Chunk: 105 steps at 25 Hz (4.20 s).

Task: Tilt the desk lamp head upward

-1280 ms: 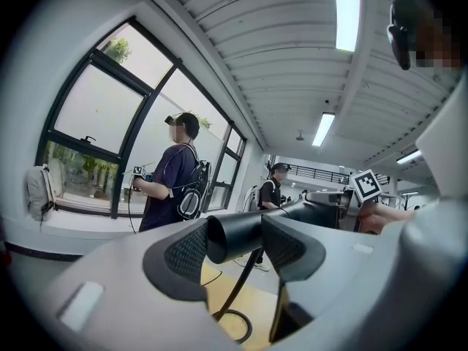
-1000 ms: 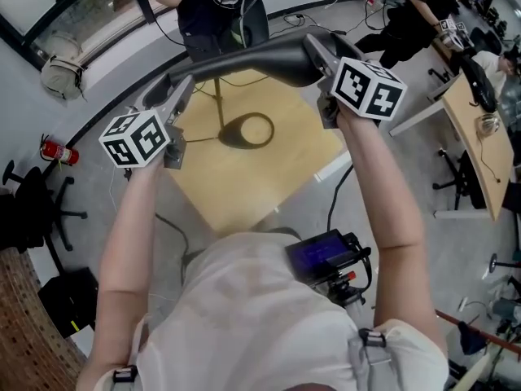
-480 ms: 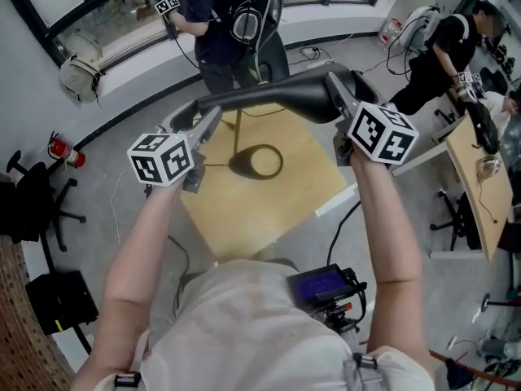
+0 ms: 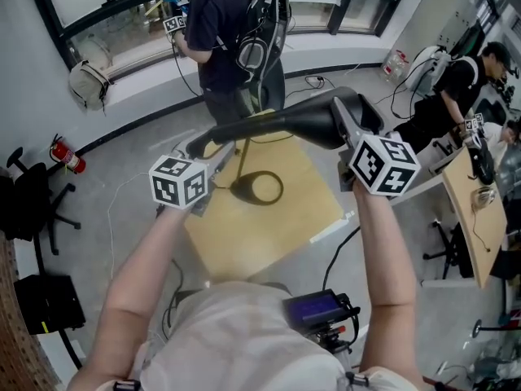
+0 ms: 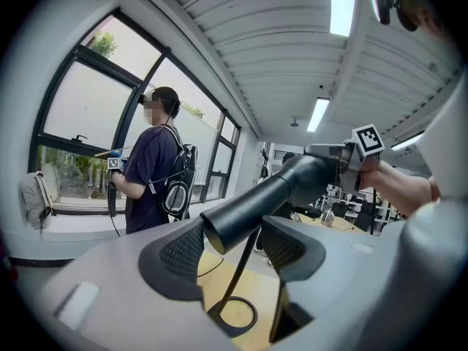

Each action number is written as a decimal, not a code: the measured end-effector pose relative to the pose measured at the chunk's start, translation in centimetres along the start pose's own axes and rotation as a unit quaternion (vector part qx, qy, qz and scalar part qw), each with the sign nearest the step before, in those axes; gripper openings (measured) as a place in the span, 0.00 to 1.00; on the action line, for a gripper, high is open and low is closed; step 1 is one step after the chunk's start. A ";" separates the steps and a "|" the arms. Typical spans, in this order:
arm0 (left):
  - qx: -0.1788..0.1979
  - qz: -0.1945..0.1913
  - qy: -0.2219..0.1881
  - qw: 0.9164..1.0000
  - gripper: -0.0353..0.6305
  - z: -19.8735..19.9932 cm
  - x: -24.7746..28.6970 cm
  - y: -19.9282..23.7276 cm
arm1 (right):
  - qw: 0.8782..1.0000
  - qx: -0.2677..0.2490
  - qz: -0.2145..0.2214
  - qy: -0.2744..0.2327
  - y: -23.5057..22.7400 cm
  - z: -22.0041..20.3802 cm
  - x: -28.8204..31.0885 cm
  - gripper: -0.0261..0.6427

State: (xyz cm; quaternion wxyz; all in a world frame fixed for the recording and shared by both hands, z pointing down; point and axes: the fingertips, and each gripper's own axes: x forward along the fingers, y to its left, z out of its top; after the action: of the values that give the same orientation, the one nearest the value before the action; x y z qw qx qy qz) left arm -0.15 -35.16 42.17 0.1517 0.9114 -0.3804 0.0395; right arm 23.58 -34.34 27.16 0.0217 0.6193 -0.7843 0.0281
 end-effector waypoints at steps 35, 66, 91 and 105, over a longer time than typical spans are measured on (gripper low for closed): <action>0.029 -0.035 0.087 0.995 0.38 -6.2 2.3 -1.0 | 0.980 -0.192 0.046 -0.039 9.6 6.3 0.6 0.40; 0.031 -0.070 0.092 0.993 0.40 -8.3 -0.4 -1.0 | 0.974 -0.202 0.056 -0.084 10.7 8.0 -2.0 0.39; 0.022 -0.128 0.007 0.992 0.06 -10.9 -14.4 -4.8 | 0.998 0.003 0.056 -0.015 11.4 -11.3 -19.7 0.06; 0.009 -0.128 0.017 0.992 0.06 -16.0 -18.1 -13.2 | 0.985 0.075 0.153 0.009 14.7 -22.2 -27.4 0.06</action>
State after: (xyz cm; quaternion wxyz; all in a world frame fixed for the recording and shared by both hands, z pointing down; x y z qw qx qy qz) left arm -3.01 -9.15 50.71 0.1535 0.9533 -0.2571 0.0388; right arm 15.60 -2.77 47.18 -0.0225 0.4914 -0.8654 0.0951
